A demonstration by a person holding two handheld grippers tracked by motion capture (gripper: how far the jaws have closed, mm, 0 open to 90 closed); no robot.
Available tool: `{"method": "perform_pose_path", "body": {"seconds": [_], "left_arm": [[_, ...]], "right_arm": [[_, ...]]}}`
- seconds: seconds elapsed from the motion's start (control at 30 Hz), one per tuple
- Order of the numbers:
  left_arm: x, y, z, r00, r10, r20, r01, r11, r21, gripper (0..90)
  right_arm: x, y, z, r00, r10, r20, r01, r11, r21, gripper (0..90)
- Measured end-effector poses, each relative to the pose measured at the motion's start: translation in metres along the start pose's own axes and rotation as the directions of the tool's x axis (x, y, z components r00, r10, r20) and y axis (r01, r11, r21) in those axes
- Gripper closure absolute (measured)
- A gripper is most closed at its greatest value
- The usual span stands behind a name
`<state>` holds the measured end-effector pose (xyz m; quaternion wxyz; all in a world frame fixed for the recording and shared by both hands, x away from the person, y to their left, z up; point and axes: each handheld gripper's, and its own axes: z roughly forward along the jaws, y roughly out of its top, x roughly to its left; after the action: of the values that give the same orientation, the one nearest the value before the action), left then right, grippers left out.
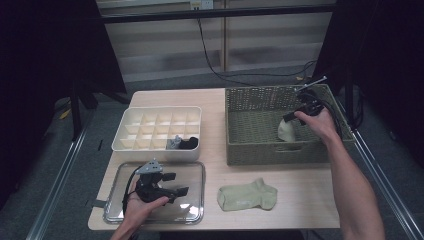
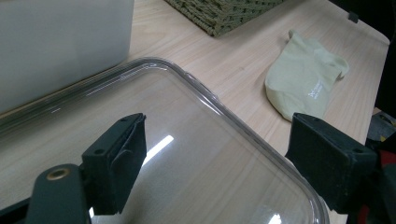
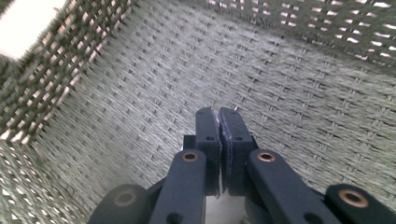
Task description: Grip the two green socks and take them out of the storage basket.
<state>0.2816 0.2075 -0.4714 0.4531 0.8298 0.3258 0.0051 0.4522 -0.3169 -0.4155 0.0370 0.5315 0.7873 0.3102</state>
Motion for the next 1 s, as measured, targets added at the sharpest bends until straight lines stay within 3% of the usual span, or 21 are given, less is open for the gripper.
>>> {"method": "perform_pose_path", "body": {"seconds": [0.23,0.7,1.0], "left_arm": [[0.000,0.000,0.000,1.0000,0.001,0.000,-0.001,1.0000,0.001,19.0],[-0.002,0.001,0.001,0.9999,0.010,-0.006,-0.010,0.9999,-0.003,19.0],[-0.001,0.000,-0.002,0.9996,-0.019,-0.021,0.019,0.9995,-0.026,19.3]], "right_arm": [[0.005,0.001,-0.007,0.9996,-0.013,-0.024,0.012,0.998,-0.060,87.4],[0.025,0.002,-0.018,0.9943,-0.046,-0.096,0.028,0.983,-0.184,87.4],[0.036,-0.003,-0.034,0.9900,-0.050,-0.132,0.014,0.965,-0.264,87.5]]}}
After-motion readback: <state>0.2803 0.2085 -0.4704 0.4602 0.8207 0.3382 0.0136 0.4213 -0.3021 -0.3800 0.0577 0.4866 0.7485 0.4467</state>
